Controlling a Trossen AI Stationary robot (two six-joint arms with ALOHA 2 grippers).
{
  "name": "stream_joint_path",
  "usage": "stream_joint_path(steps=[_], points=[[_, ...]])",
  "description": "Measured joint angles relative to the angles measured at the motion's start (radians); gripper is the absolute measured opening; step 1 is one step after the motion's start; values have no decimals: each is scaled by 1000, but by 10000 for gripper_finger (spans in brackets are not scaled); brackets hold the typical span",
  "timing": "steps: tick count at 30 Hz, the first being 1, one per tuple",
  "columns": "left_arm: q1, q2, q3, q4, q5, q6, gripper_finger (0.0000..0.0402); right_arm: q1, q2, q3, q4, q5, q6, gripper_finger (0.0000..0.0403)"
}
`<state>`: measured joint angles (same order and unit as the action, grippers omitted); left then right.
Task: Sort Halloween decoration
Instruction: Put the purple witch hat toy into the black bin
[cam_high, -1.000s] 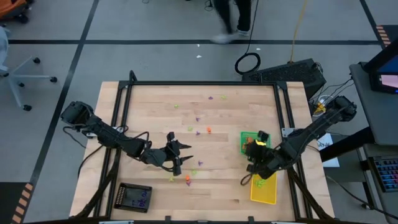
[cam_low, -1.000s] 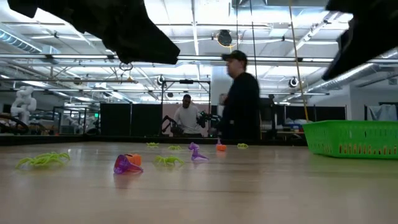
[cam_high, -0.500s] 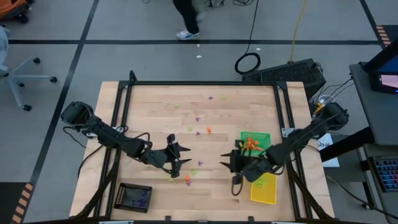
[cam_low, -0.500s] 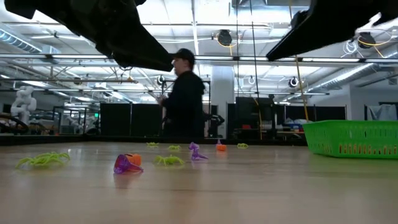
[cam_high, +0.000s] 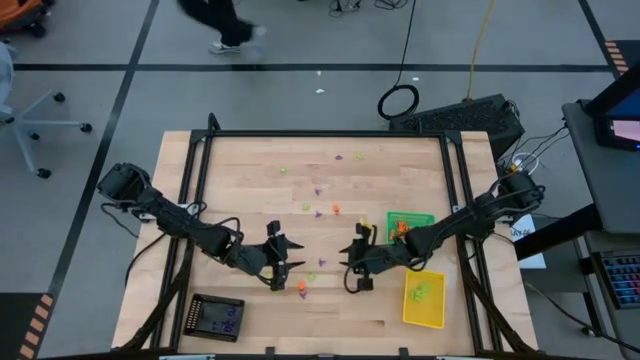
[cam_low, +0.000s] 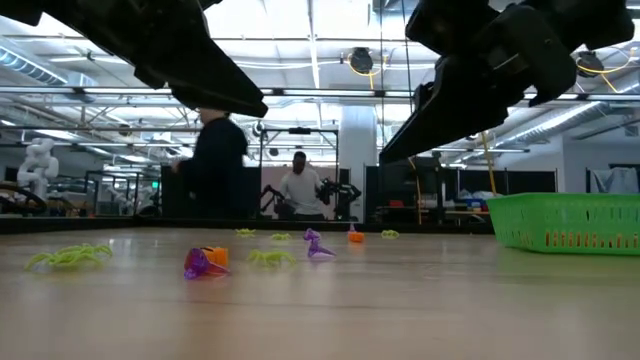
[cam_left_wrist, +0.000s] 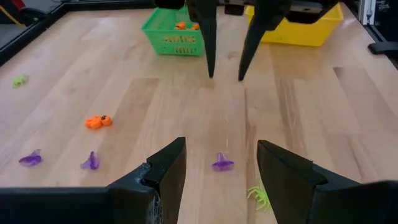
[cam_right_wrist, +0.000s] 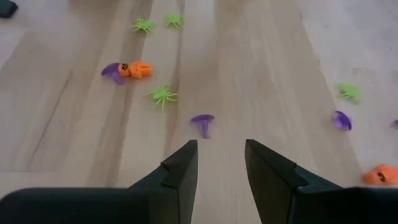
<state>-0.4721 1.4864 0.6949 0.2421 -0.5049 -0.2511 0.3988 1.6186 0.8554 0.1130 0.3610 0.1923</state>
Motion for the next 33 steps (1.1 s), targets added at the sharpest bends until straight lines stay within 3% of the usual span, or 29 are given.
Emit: stream_joint_path(steps=[3,9,16,23,27,33], points=[[0,1,0,0,14,-20,194,-11,24,19,4,-26,-14,119],[-48,63,0,28,180,-32,194,-11,52,44,3,-27,-62,119],[-168,193,0,73,189,4,194,-11,47,51,3,-27,-81,119],[-191,308,39,182,185,81,191,-11,47,51,-21,-57,-81,119],[-191,369,129,121,198,175,172,-11,47,51,-41,-63,-81,119],[-173,410,253,-137,193,205,135,-9,47,51,-74,-109,-64,118]])
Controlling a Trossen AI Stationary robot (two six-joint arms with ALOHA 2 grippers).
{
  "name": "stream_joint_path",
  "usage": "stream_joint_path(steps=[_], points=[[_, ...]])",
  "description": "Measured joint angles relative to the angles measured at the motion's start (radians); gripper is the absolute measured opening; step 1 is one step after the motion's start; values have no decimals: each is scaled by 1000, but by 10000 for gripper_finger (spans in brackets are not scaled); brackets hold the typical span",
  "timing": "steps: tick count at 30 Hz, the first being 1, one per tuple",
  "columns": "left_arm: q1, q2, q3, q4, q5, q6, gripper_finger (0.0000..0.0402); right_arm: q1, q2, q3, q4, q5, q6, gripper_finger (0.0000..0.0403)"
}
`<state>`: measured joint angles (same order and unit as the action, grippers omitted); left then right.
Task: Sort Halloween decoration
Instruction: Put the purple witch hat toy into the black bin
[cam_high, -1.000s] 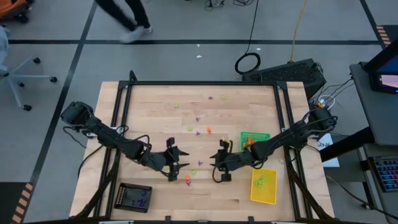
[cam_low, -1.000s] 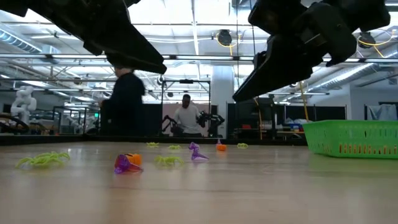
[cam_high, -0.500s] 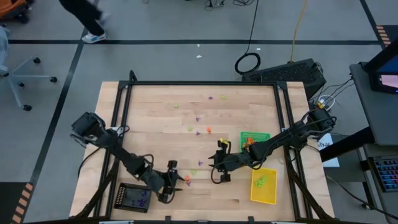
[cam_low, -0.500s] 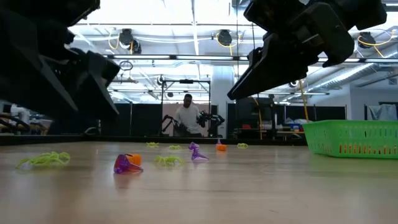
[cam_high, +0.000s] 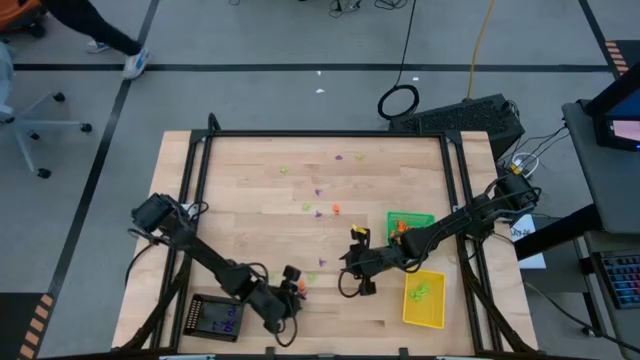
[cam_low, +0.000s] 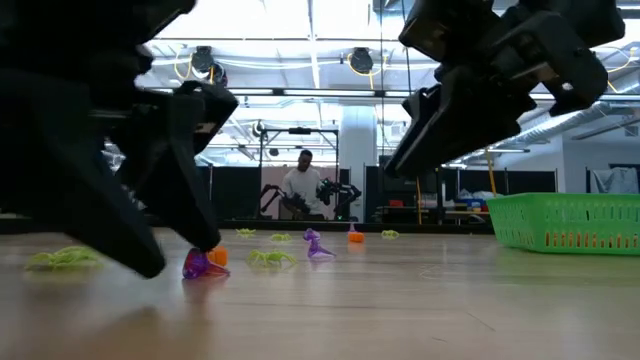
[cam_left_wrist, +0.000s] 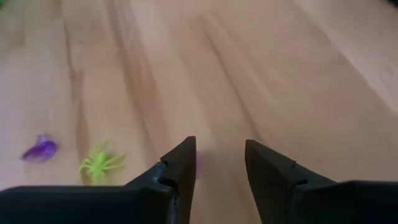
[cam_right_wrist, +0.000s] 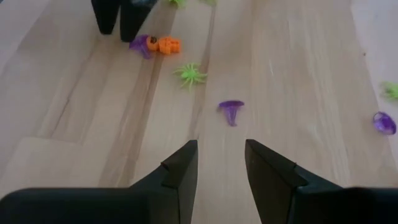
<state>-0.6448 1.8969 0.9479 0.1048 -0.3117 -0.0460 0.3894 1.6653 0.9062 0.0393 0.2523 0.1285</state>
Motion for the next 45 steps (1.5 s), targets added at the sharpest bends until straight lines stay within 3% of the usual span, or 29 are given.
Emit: stream_joint_path(steps=[14,45], points=[[17,-13,75,-217,-18,27,115,3,0,0,-25,0,8,118],[30,0,77,-187,8,87,115,3,0,0,-22,3,-2,118]])
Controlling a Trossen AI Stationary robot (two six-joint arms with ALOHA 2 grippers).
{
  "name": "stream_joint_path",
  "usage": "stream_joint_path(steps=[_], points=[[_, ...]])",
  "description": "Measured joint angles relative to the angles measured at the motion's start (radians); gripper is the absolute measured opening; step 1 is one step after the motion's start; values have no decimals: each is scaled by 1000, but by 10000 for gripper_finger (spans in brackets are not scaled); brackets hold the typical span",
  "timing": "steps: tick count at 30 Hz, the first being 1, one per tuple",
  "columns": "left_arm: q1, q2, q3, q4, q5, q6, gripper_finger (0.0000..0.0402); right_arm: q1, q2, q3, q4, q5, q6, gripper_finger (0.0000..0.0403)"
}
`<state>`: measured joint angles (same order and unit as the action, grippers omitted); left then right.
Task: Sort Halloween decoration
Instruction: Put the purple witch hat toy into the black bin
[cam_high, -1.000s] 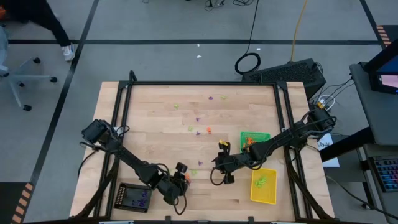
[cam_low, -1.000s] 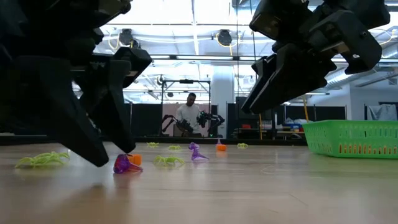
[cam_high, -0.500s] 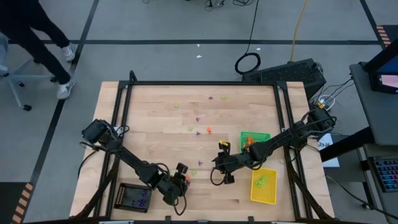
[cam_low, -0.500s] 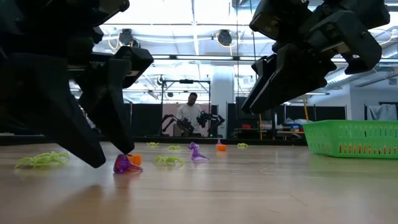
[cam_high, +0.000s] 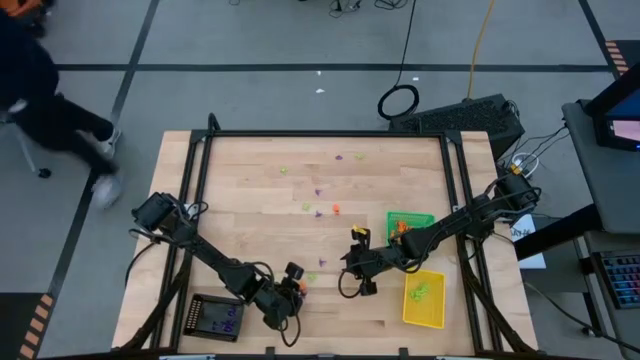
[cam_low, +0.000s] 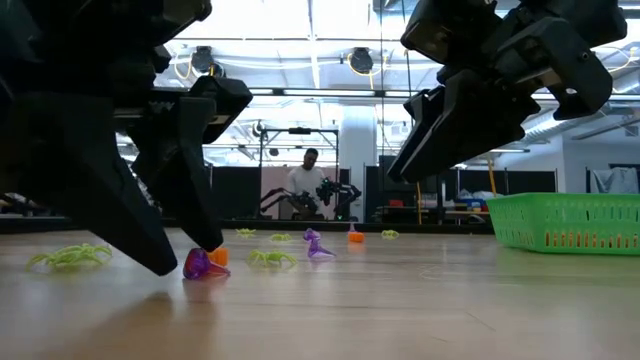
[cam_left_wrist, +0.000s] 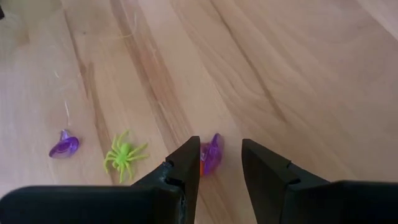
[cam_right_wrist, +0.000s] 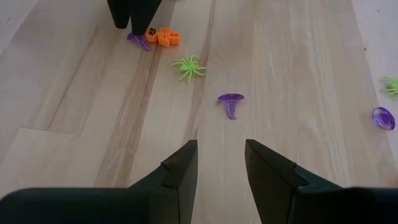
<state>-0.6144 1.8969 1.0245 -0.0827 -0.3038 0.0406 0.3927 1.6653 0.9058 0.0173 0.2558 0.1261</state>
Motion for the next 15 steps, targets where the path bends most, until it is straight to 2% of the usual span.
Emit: stream_joint_path(steps=[15], points=[[11,26,0,23,12,19,115,0,0,0,0,0,0,118]])
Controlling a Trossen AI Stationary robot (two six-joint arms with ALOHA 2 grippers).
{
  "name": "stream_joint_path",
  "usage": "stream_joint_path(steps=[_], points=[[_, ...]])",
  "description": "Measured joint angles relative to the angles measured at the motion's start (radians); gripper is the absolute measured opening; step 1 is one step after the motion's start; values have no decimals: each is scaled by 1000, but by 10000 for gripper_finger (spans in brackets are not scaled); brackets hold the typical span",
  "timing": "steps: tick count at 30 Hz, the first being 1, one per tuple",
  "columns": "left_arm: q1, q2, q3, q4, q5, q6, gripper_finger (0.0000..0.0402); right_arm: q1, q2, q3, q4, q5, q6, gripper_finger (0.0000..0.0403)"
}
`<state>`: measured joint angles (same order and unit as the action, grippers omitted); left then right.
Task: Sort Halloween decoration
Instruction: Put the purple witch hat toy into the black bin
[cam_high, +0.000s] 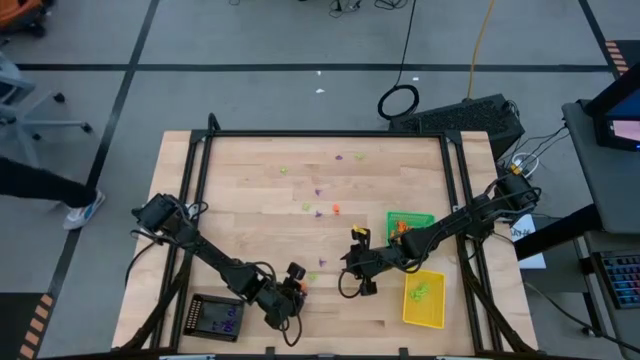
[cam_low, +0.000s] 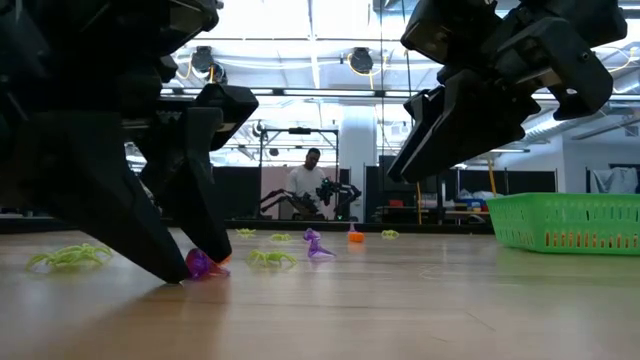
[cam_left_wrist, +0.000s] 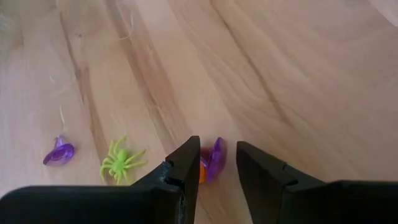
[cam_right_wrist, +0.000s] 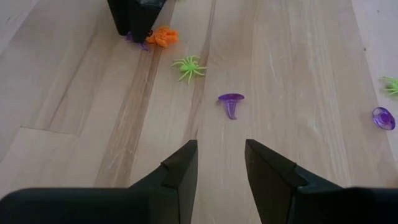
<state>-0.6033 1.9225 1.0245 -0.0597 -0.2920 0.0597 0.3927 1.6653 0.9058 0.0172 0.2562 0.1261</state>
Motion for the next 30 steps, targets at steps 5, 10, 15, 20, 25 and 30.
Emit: stream_joint_path(steps=[5,10,15,20,25,30], points=[[0,2,0,4,-2,0,101,0,0,0,0,0,0,118],[1,4,0,5,-8,1,60,0,0,0,-1,0,0,118],[1,4,0,4,-13,4,19,0,0,0,-1,0,0,118],[1,4,0,5,-13,4,4,0,0,0,-1,0,0,118],[1,4,0,3,-13,4,3,0,0,0,-1,0,0,118],[1,4,14,-9,-12,4,2,0,0,0,-3,0,0,118]])
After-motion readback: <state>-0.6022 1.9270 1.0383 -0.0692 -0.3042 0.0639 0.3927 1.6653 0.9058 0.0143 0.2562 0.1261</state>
